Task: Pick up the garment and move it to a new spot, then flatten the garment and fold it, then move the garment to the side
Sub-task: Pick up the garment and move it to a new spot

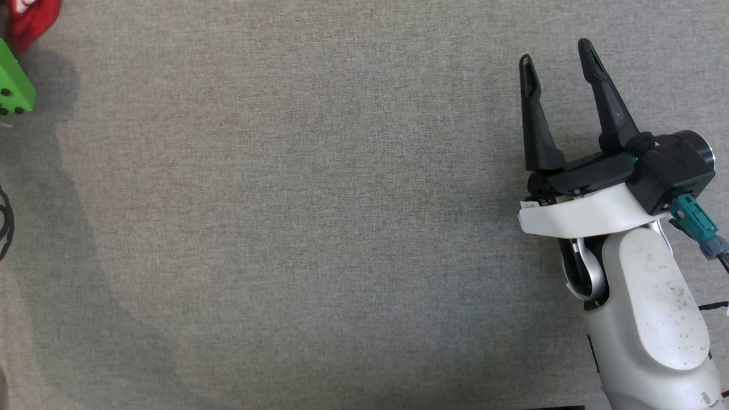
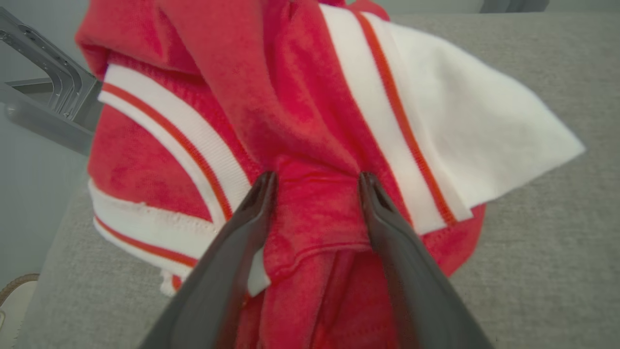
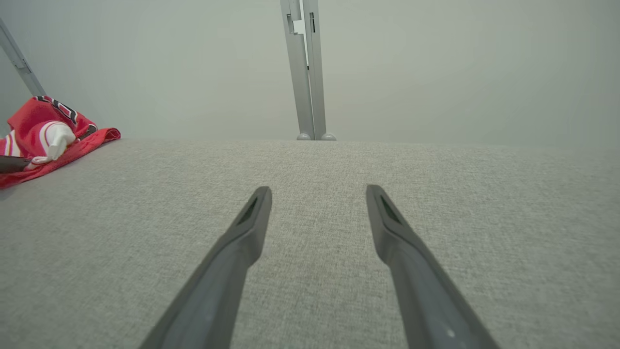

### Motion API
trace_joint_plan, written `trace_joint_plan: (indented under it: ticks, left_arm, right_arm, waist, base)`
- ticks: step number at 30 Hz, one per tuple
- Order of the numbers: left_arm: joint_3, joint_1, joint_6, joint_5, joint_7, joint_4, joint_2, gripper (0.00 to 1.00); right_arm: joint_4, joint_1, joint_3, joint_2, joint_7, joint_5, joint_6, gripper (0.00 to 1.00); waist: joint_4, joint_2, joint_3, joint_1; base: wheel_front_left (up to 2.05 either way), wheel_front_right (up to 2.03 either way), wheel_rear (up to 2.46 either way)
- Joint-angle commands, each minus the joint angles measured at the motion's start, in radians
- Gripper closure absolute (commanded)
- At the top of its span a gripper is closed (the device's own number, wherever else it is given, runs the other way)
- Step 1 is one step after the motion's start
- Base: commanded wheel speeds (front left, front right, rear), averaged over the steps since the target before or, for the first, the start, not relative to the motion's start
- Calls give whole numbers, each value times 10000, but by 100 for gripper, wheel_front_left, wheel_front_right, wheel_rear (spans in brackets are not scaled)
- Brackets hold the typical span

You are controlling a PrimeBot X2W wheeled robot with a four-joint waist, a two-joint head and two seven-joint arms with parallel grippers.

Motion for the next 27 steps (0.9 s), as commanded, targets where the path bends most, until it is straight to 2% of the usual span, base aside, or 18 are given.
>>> trace_joint_plan:
  ticks: [1, 7, 14, 22, 27]
  left_arm:
    - [19, 268, 148, -63, -122, 195, 111, 100]
    - [-39, 119, 249, 154, -1005, 285, 345, 100]
    - [-411, -3, 186, 620, -1898, 152, 631, 100]
    - [-1372, -173, -94, 895, -1861, -569, 717, 100]
    - [-2214, -52, -164, 692, -1650, -1672, 456, 100]
  right_arm:
    - [-66, -91, -25, -15, -64, -59, -14, 0]
    - [62, 2, -145, -14, -81, -76, -14, 0]
    - [380, 259, -187, -15, -84, 106, -14, 0]
    - [676, 915, -424, -14, -91, 356, -14, 0]
    - [827, 1482, -638, -15, -90, 519, -14, 0]
  waist:
    - [-31, -1, -39, -1]
    - [-72, -1, -445, -1]
    - [-157, -1, -1672, -1]
    - [-436, -1, -3384, -1]
    - [-782, -1, -4310, -1]
  base:
    - [0, 0, 0]
    - [0, 0, 0]
    - [0, 0, 0]
    - [0, 0, 0]
    - [0, 0, 0]
